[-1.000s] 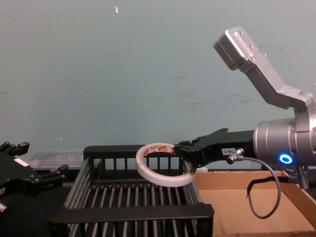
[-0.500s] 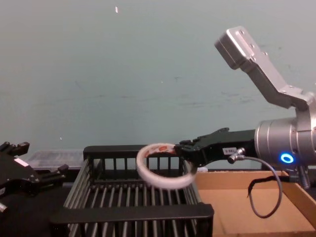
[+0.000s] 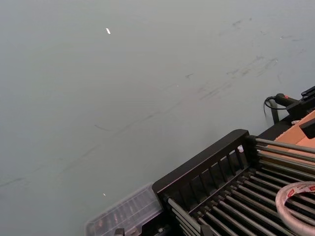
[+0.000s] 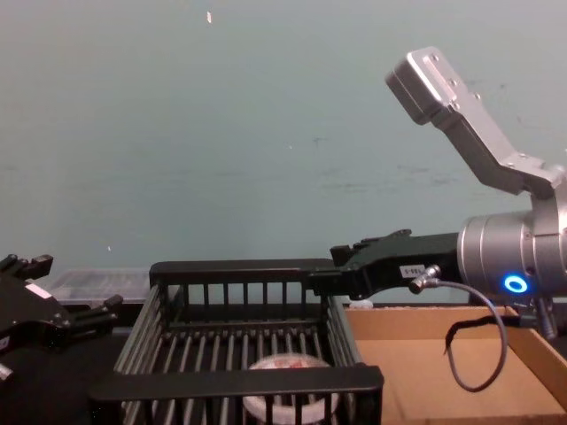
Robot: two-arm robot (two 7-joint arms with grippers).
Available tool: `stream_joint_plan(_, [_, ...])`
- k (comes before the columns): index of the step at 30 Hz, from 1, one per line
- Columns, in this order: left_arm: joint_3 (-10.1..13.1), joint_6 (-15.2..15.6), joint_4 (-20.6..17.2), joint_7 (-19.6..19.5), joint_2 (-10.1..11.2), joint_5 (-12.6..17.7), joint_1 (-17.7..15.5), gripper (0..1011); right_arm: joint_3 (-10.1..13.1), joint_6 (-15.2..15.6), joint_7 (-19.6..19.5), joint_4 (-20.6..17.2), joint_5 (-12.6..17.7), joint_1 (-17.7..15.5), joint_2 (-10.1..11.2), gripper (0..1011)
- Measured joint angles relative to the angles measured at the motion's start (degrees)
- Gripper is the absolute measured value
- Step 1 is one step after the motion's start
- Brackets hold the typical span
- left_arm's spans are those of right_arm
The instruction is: Pick up the white tape and place it into the black box , Pick up the silver tape and place it into the brown box.
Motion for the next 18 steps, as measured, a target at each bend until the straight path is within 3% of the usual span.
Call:
stream_joint_plan(12, [0.00, 0.00, 0.00, 0.00, 0.00, 0.00, 0.00, 1001, 0.00, 0.06, 0.00, -0.02, 0.06, -0.01, 0.02, 912])
stream_joint_plan(18, [0.00, 0.00, 0.00, 0.00, 0.00, 0.00, 0.00, 1001, 0.00, 0.10, -0.10, -0.07, 0.03, -0.03, 0.02, 1002])
